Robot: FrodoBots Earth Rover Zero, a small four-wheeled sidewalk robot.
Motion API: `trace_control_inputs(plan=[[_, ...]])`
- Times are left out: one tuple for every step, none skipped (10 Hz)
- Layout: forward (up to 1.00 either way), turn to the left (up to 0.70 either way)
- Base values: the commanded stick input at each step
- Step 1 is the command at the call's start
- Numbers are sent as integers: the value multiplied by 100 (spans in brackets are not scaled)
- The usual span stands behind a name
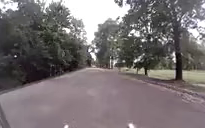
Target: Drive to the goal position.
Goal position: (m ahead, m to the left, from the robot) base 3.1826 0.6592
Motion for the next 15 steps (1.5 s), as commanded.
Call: trace_control_inputs(plan=[[70, 0], [70, 0], [70, 0], [70, 0], [70, 0], [70, 0], [70, 0], [70, 0], [70, 0], [70, 0], [70, 0], [70, 0], [70, 0], [70, 0], [70, 0]])
